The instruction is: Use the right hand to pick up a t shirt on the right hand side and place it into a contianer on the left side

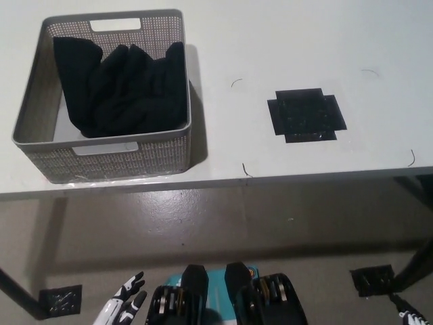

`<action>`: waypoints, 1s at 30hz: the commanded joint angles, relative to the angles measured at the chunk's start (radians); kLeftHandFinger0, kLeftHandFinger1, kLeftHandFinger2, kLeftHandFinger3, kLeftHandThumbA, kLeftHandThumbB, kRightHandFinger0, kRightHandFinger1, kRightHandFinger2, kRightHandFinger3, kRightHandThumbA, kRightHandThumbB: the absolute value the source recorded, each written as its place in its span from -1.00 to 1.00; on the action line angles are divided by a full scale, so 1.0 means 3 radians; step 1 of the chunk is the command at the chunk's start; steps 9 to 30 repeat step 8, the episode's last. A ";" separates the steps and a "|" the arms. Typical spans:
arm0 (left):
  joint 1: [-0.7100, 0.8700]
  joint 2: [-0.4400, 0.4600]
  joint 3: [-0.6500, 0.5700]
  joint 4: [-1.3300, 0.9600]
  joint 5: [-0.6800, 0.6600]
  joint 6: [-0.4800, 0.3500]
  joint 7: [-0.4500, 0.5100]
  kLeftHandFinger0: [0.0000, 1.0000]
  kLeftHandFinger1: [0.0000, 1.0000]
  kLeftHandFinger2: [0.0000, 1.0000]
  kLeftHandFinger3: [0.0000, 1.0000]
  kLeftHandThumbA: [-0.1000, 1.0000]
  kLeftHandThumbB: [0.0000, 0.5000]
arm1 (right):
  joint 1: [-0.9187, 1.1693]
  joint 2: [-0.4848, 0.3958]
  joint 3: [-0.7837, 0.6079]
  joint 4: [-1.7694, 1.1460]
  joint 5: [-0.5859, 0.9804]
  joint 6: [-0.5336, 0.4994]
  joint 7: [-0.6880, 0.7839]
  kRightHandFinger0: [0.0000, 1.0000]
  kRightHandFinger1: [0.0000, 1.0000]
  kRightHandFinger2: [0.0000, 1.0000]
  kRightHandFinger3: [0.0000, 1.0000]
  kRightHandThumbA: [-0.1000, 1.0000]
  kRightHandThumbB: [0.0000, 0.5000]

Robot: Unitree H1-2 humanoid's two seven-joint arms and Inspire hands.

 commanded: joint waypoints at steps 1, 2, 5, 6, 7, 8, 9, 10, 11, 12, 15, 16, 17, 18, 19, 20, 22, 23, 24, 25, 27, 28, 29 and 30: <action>-0.0036 0.0070 0.0032 0.0000 -0.0009 -0.0161 0.0080 0.86 1.00 1.00 1.00 1.00 0.88 | -0.0050 0.0014 0.0034 0.0045 -0.0053 -0.0184 -0.0125 1.00 1.00 1.00 1.00 0.77 0.24; -0.0048 0.0076 0.0034 0.0001 -0.0018 -0.0165 0.0074 0.85 1.00 1.00 1.00 1.00 0.87 | -0.0052 0.0031 0.0046 0.0025 -0.0058 -0.0172 -0.0123 1.00 1.00 1.00 1.00 0.77 0.25; -0.0035 0.0080 0.0030 -0.0069 -0.0007 -0.0091 0.0064 0.84 1.00 1.00 1.00 1.00 0.90 | -0.0108 0.0070 0.0084 0.0033 -0.0068 -0.0129 -0.0096 1.00 1.00 1.00 1.00 0.82 0.17; -0.0039 0.0085 0.0030 -0.0066 -0.0001 -0.0116 0.0074 0.83 1.00 1.00 1.00 1.00 0.90 | -0.0134 0.0091 0.0087 0.0037 -0.0063 -0.0109 -0.0091 1.00 1.00 1.00 1.00 0.82 0.17; -0.0041 0.0094 0.0017 -0.0079 -0.0007 -0.0083 0.0043 0.86 1.00 1.00 1.00 1.00 0.88 | -0.0167 0.0098 0.0082 0.0066 -0.0069 -0.0102 -0.0105 1.00 1.00 1.00 1.00 0.83 0.19; -0.0049 0.0089 0.0013 -0.0056 0.0001 -0.0087 0.0050 0.86 1.00 1.00 1.00 1.00 0.86 | -0.0193 0.0099 0.0079 0.0103 -0.0069 -0.0097 -0.0111 1.00 1.00 1.00 1.00 0.84 0.21; -0.0049 0.0089 0.0013 -0.0056 0.0001 -0.0087 0.0050 0.86 1.00 1.00 1.00 1.00 0.86 | -0.0193 0.0099 0.0079 0.0103 -0.0069 -0.0097 -0.0111 1.00 1.00 1.00 1.00 0.84 0.21; -0.0049 0.0089 0.0013 -0.0056 0.0001 -0.0087 0.0050 0.86 1.00 1.00 1.00 1.00 0.86 | -0.0193 0.0099 0.0079 0.0103 -0.0069 -0.0097 -0.0111 1.00 1.00 1.00 1.00 0.84 0.21; -0.0049 0.0089 0.0013 -0.0056 0.0001 -0.0087 0.0050 0.86 1.00 1.00 1.00 1.00 0.86 | -0.0193 0.0099 0.0079 0.0103 -0.0069 -0.0097 -0.0111 1.00 1.00 1.00 1.00 0.84 0.21; -0.0049 0.0089 0.0013 -0.0056 0.0001 -0.0087 0.0050 0.86 1.00 1.00 1.00 1.00 0.86 | -0.0193 0.0099 0.0079 0.0103 -0.0069 -0.0097 -0.0111 1.00 1.00 1.00 1.00 0.84 0.21; -0.0049 0.0089 0.0013 -0.0056 0.0001 -0.0087 0.0050 0.86 1.00 1.00 1.00 1.00 0.86 | -0.0193 0.0099 0.0079 0.0103 -0.0069 -0.0097 -0.0111 1.00 1.00 1.00 1.00 0.84 0.21; -0.0049 0.0089 0.0013 -0.0056 0.0001 -0.0087 0.0050 0.86 1.00 1.00 1.00 1.00 0.86 | -0.0193 0.0099 0.0079 0.0103 -0.0069 -0.0097 -0.0111 1.00 1.00 1.00 1.00 0.84 0.21; -0.0049 0.0089 0.0013 -0.0056 0.0001 -0.0087 0.0050 0.86 1.00 1.00 1.00 1.00 0.86 | -0.0193 0.0099 0.0079 0.0103 -0.0069 -0.0097 -0.0111 1.00 1.00 1.00 1.00 0.84 0.21; -0.0049 0.0089 0.0013 -0.0056 0.0001 -0.0087 0.0050 0.86 1.00 1.00 1.00 1.00 0.86 | -0.0193 0.0099 0.0079 0.0103 -0.0069 -0.0097 -0.0111 1.00 1.00 1.00 1.00 0.84 0.21; -0.0049 0.0089 0.0013 -0.0056 0.0001 -0.0087 0.0050 0.86 1.00 1.00 1.00 1.00 0.86 | -0.0193 0.0099 0.0079 0.0103 -0.0069 -0.0097 -0.0111 1.00 1.00 1.00 1.00 0.84 0.21; -0.0049 0.0089 0.0013 -0.0056 0.0001 -0.0087 0.0050 0.86 1.00 1.00 1.00 1.00 0.86 | -0.0193 0.0099 0.0079 0.0103 -0.0069 -0.0097 -0.0111 1.00 1.00 1.00 1.00 0.84 0.21; -0.0049 0.0089 0.0013 -0.0056 0.0001 -0.0087 0.0050 0.86 1.00 1.00 1.00 1.00 0.86 | -0.0193 0.0099 0.0079 0.0103 -0.0069 -0.0097 -0.0111 1.00 1.00 1.00 1.00 0.84 0.21; -0.0049 0.0089 0.0013 -0.0056 0.0001 -0.0087 0.0050 0.86 1.00 1.00 1.00 1.00 0.86 | -0.0193 0.0099 0.0079 0.0103 -0.0069 -0.0097 -0.0111 1.00 1.00 1.00 1.00 0.84 0.21; -0.0049 0.0089 0.0013 -0.0056 0.0001 -0.0087 0.0050 0.86 1.00 1.00 1.00 1.00 0.86 | -0.0193 0.0099 0.0079 0.0103 -0.0069 -0.0097 -0.0111 1.00 1.00 1.00 1.00 0.84 0.21; -0.0049 0.0089 0.0013 -0.0056 0.0001 -0.0087 0.0050 0.86 1.00 1.00 1.00 1.00 0.86 | -0.0193 0.0099 0.0079 0.0103 -0.0069 -0.0097 -0.0111 1.00 1.00 1.00 1.00 0.84 0.21; -0.0049 0.0089 0.0013 -0.0056 0.0001 -0.0087 0.0050 0.86 1.00 1.00 1.00 1.00 0.86 | -0.0193 0.0099 0.0079 0.0103 -0.0069 -0.0097 -0.0111 1.00 1.00 1.00 1.00 0.84 0.21; -0.0049 0.0089 0.0013 -0.0056 0.0001 -0.0087 0.0050 0.86 1.00 1.00 1.00 1.00 0.86 | -0.0193 0.0099 0.0079 0.0103 -0.0069 -0.0097 -0.0111 1.00 1.00 1.00 1.00 0.84 0.21; -0.0049 0.0089 0.0013 -0.0056 0.0001 -0.0087 0.0050 0.86 1.00 1.00 1.00 1.00 0.86 | -0.0193 0.0099 0.0079 0.0103 -0.0069 -0.0097 -0.0111 1.00 1.00 1.00 1.00 0.84 0.21; -0.0049 0.0089 0.0013 -0.0056 0.0001 -0.0087 0.0050 0.86 1.00 1.00 1.00 1.00 0.86 | -0.0193 0.0099 0.0079 0.0103 -0.0069 -0.0097 -0.0111 1.00 1.00 1.00 1.00 0.84 0.21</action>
